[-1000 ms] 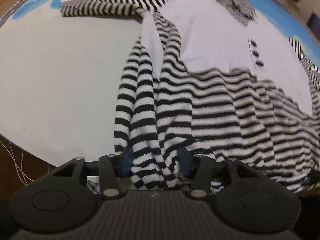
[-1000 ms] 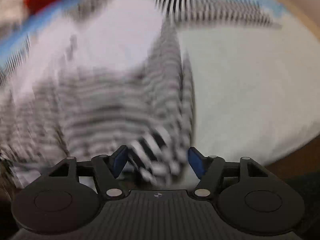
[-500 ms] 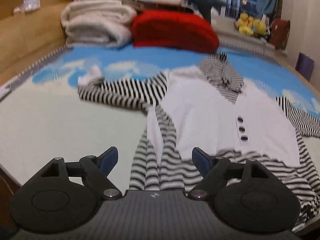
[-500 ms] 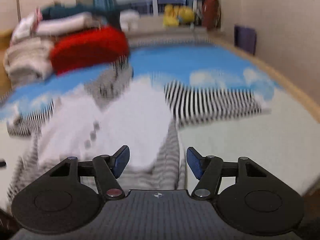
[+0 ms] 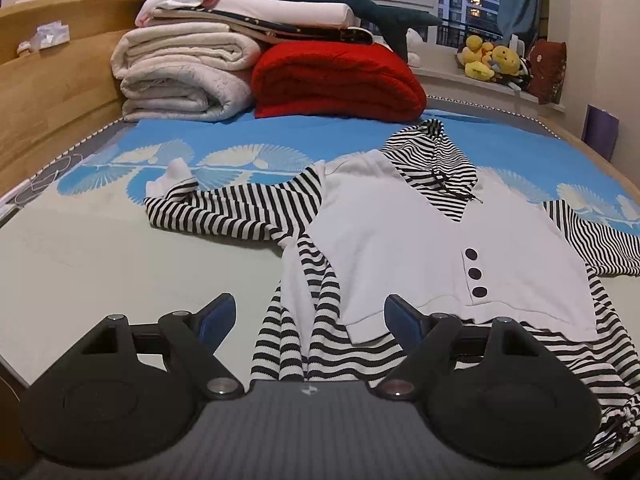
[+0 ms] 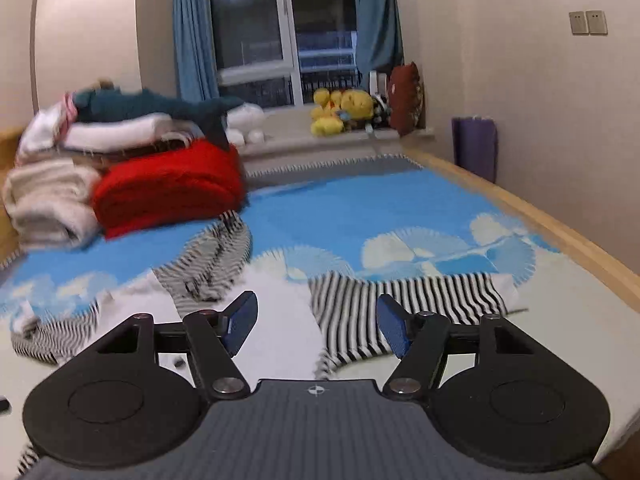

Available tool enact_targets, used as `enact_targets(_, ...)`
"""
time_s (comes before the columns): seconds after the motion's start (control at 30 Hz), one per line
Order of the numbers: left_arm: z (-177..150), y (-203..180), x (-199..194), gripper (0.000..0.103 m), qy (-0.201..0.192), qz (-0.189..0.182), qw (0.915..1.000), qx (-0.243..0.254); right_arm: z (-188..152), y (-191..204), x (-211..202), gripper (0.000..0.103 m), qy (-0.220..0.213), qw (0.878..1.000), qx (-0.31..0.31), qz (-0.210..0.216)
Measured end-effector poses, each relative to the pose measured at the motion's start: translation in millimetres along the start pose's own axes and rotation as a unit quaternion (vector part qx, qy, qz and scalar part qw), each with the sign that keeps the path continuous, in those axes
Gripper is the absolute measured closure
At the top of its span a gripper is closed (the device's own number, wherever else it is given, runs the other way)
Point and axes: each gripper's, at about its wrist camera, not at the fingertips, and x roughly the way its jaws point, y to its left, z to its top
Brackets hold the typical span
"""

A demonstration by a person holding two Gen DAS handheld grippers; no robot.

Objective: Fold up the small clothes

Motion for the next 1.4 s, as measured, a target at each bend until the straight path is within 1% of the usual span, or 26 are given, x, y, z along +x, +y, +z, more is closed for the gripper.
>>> enact_targets(0.13,-0.8,-8.7,4.6,0.018,-0.003,0.004,0.9999,0.014,-1.4,4.7,5.8,0.034,-0.006,1.0,-0.003,0.011)
enact_targets(0.3,-3.4,-19.2,15.2,0.018,0.005,0.007,0.9995,0.03,-3.2,6.2,22.1,0.034,-0.005,1.0,-0.019,0.011)
enact_targets(0.37,-5.3,-21.7,19.8,0.018,0.014,0.005,0.9993,0.034,-3.1,2.6,28.0,0.034,-0.003,1.0,-0.01,0.007)
enact_targets(0.47,-8.0,-21.2,25.6,0.018,0.038,-0.01,0.9987,0.033,-4.1,-1.7,37.0,0.034,0.007,1.0,0.008,-0.002)
enact_targets(0.53,-6.3,-15.9,27.9,0.021,0.051,-0.005,0.9984,0.022,-5.0,-0.3,41.2,0.034,0.011,1.0,0.011,0.0)
enact_targets(0.6,1.7,-4.1,34.0,0.033,0.082,0.001,0.9966,-0.002,-6.8,3.3,44.2,0.034,0.012,1.0,0.007,0.004)
enact_targets(0.63,8.6,4.3,39.7,0.045,0.105,0.005,0.9943,-0.016,-7.3,5.7,45.3,0.034,0.013,1.0,0.004,0.007)
enact_targets(0.67,15.3,11.9,45.2,0.064,0.122,0.012,0.992,-0.027,-7.8,8.0,46.2,0.034,0.014,1.0,-0.001,0.011)
enact_targets(0.7,25.4,21.5,51.2,0.074,0.136,0.025,0.9897,-0.038,-8.3,10.6,47.2,0.034,0.014,1.0,-0.007,0.015)
enact_targets(0.73,36.1,30.8,58.1,0.085,0.141,0.036,0.9883,-0.046,-8.6,13.1,48.3,0.034,0.015,1.0,-0.015,0.016)
enact_targets(0.77,47.9,41.0,65.1,0.086,0.141,0.042,0.9876,-0.056,-8.5,15.0,49.0,0.034,0.016,0.999,-0.021,0.019)
enact_targets(0.87,84.5,76.5,91.4,0.086,0.133,0.044,0.9862,-0.088,-6.8,15.3,50.9,0.034,0.017,0.999,-0.031,0.021)
enact_targets(0.97,116.3,114.7,129.6,0.086,0.107,0.051,0.9879,-0.1,-2.6,9.2,54.9,0.034,0.022,0.999,-0.027,0.022)
enact_targets(1.0,123.5,131.6,149.1,0.086,0.106,0.053,0.9869,-0.109,-2.4,7.2,56.6,0.034,0.024,0.999,-0.028,0.02)
enact_targets(1.07,130.7,159.1,182.1,0.086,0.119,0.058,0.9832,-0.126,-2.5,6.4,61.7,0.034,0.031,0.998,-0.05,0.008)
enact_targets(1.17,134.4,201.2,227.6,0.086,0.136,0.095,0.9746,-0.15,-1.8,4.2,70.8,0.034,0.044,0.996,-0.075,-0.002)
enact_targets(1.2,135.2,215.9,241.0,0.086,0.137,0.106,0.9719,-0.16,-1.4,2.5,74.6,0.034,0.051,0.996,-0.076,-0.003)
enact_targets(1.3,136.1,247.6,267.8,0.084,0.129,0.114,0.9661,-0.193,-1.2,-1.2,87.7,0.034,0.072,0.994,-0.078,-0.012)
enact_targets(1.33,136.2,255.7,275.9,0.081,0.128,0.112,0.9641,-0.204,-2.3,-1.0,92.6,0.034,0.081,0.993,-0.083,-0.016)
enact_targets(1.4,135.7,268.7,292.7,0.069,0.127,0.109,0.961,-0.22,-5.7,0.4,101.1,0.034,0.096,0.99,-0.097,-0.022)
